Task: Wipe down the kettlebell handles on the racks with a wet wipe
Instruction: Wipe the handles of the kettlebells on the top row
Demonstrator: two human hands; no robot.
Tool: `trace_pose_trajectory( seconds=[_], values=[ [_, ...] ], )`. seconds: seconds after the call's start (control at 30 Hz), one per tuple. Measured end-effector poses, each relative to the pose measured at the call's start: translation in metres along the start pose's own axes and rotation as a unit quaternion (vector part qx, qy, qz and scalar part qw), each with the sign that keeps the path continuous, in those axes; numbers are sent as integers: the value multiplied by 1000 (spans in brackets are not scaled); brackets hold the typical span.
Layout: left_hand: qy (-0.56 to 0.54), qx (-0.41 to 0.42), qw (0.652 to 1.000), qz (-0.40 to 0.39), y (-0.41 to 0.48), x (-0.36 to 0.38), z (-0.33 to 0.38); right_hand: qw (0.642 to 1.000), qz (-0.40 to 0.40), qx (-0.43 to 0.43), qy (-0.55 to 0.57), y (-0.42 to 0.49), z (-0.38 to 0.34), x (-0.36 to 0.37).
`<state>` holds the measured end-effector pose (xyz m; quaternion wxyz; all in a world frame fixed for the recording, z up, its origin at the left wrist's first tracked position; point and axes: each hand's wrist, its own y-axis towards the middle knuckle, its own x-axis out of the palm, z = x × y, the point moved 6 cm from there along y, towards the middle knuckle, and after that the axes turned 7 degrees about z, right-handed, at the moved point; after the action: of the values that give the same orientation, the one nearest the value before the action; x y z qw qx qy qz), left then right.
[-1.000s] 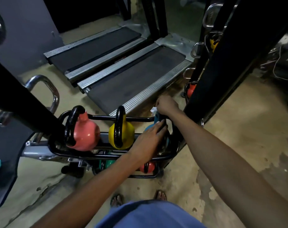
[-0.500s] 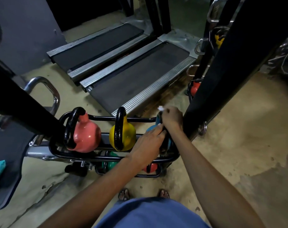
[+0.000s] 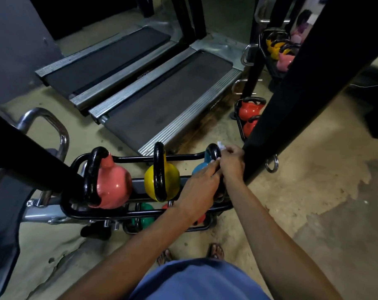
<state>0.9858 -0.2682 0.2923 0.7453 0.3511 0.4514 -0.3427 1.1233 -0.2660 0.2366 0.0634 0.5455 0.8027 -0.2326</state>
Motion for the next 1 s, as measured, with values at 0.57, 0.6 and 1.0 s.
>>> trace_pose_trajectory(
  seconds=[0.57, 0.6, 1.0],
  values=[
    [-5, 17, 1000, -23, -1, 11, -1, 631, -198, -445, -604, -15, -90, 65],
    [-5, 16, 1000, -20, -1, 11, -1, 698, -171, -413, -559, -5, -88, 59],
    [-17, 14, 1000, -11, 1, 5, 0, 847, -289, 338, 291, -10, 15, 24]
  ],
)
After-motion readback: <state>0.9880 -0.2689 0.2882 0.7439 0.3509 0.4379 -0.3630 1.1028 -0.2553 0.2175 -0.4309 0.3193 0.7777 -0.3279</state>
